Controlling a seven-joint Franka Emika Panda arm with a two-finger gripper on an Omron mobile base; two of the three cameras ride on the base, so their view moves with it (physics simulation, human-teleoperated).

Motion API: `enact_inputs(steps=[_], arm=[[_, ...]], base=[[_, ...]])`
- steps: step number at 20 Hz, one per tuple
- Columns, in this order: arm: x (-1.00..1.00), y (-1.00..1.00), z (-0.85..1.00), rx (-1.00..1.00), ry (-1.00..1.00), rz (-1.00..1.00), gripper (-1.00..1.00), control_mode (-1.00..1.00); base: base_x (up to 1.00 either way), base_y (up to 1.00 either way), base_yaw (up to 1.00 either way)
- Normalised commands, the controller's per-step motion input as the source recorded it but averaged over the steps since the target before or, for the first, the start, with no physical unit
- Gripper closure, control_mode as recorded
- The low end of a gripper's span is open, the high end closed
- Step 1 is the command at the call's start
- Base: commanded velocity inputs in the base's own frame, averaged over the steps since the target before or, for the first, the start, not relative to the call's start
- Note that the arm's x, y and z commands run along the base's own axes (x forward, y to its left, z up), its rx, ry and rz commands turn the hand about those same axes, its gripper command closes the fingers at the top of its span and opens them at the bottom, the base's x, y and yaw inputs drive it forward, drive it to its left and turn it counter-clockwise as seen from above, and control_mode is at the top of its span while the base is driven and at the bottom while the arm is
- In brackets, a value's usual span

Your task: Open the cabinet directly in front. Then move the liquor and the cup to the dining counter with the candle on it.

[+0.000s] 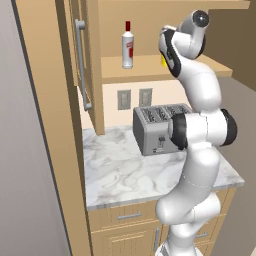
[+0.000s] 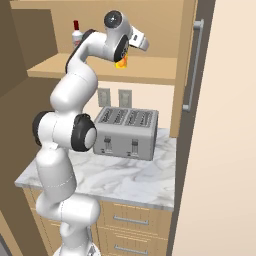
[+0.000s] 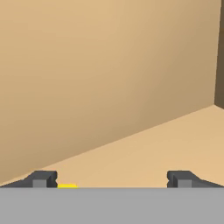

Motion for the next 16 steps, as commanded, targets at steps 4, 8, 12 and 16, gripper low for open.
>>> enact_inputs(steps=[4,8,12,16], arm=[[0.34,0.00,0.00,0.00,0.00,0.00,-1.00,-1.00],[0.04,-0.01,-0.07,0.00,0.05,0.00,-1.00,-1.00],[-0.58,-0.05,-0.42,0.00,0.04,0.00,-1.00,-1.00],[-0.24,-0.01,-0.11,0.00,0.01,0.00,-1.00,-1.00]], base=[[0.00,0.00,0.00],[0.00,0.00,0.00],[0.00,0.00,0.00],[0.00,0.00,0.00]])
